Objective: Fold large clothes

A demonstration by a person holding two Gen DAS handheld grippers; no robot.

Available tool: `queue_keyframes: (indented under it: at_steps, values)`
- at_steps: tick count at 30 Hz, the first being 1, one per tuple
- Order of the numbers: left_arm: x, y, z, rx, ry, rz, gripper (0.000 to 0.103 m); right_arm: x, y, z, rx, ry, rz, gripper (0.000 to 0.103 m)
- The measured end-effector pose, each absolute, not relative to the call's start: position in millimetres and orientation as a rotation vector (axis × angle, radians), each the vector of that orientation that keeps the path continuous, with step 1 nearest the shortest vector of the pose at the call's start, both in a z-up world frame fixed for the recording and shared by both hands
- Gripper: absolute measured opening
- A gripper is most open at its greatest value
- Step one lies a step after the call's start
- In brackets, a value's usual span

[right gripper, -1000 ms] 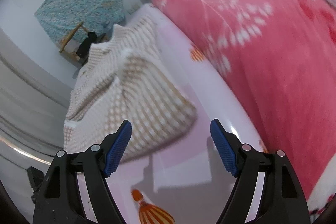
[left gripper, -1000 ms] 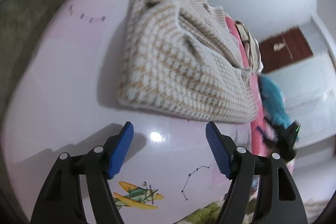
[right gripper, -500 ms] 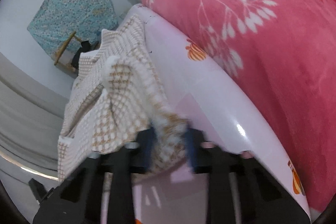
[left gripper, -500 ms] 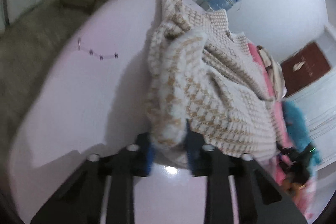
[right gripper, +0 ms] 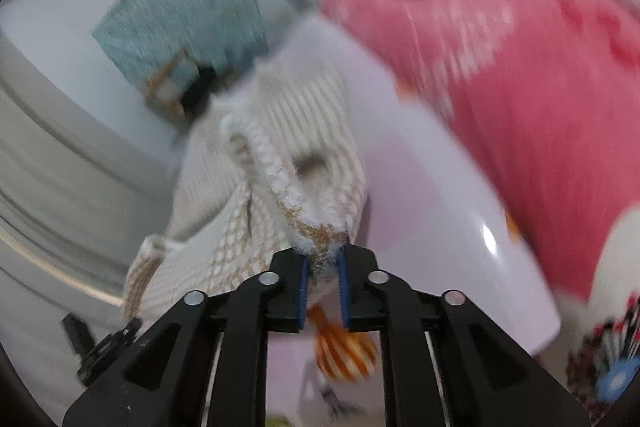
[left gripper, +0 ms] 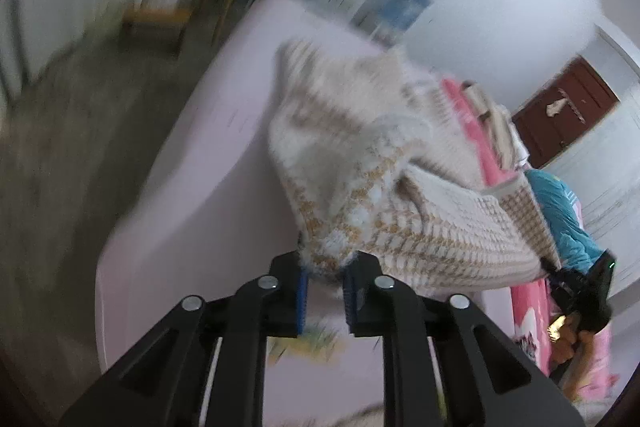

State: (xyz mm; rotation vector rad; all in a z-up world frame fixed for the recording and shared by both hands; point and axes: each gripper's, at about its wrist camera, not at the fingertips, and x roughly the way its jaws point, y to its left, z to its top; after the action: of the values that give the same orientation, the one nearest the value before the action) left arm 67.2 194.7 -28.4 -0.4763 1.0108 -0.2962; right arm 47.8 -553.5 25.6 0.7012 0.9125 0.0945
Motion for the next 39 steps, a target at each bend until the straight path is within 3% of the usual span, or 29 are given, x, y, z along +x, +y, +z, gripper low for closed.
queue_keyframes:
  at_steps: [1,3,8,14,20,27,29,33,39]
  values:
    - [65,202,-39,-0.497,1.055,-0.274,0.022,44,-558,8,0.728,0.978,0.07,0.023]
    - [61,223,-57,-0.55,1.112,-0.186,0.022,40,-566,-9,0.733,1.054,-0.005,0.025]
    - [52,264,-29,-0.575,0.971,-0.09,0.023,25,-584,23,0.667,0.94,-0.111,0.039]
    - [88,188,0,-0.394,0.908,-0.356,0.033,67,-501,42,0.421,0.919,0.121,0.042]
    - [123,94,-17,-0.135,0.965,-0.515,0.033,107,-433,29,0.192,0.94,0.224,0.042]
    - [188,131,-51,-0.308,0.972,-0.359,0.033,161,-473,-7,0.276,0.976,0.099,0.041]
    - [196,148,-57,-0.403,0.976,-0.351,0.033,167,-489,-14,0.334,0.977,0.082,0.035]
    - [194,165,-60,-0.511,0.975,-0.366,0.033,165,-497,-12,0.403,0.98,0.096,0.036]
    - [164,145,-26,-0.432,0.925,-0.481,0.052,141,-462,21,0.288,0.954,0.207,0.062]
